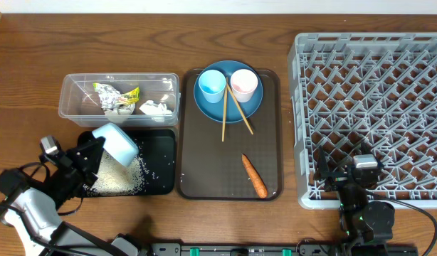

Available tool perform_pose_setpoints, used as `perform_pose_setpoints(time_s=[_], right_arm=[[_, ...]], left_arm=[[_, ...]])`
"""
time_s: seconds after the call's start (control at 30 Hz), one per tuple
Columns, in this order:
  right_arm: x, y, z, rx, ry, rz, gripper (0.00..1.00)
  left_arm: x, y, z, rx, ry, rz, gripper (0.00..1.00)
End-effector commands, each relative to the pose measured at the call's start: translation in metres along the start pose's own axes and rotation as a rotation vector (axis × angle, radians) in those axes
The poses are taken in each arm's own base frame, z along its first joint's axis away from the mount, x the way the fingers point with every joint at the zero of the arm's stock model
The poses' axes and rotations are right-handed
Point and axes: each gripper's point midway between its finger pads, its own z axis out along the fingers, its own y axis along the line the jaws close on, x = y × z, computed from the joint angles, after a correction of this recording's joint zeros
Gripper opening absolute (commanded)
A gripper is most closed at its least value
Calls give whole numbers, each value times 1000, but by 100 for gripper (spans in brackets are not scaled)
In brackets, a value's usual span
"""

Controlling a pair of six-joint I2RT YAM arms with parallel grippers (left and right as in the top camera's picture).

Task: Sort waste into correct bins and load items into the dishwasher rack
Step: 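Tilt the bowl with the left gripper to pour rice onto the black tray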

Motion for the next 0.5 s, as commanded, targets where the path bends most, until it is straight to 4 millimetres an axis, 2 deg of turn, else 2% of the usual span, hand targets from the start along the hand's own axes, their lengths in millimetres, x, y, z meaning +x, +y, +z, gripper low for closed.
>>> perform_pose_setpoints(time_s=[0.0,0.27,0.37,0.47], right_arm=[[2,-5,0,21,6,-9,99],[2,-5,0,20,6,-9,99],[2,-5,0,21,6,-9,99],[2,-5,0,21,6,-9,99]], left_arm=[[3,-6,-1,27,-1,79,6],[3,-6,-1,27,-1,109,6],[9,-6,1,27,10,40,6],[7,-7,3,27,18,88,6]])
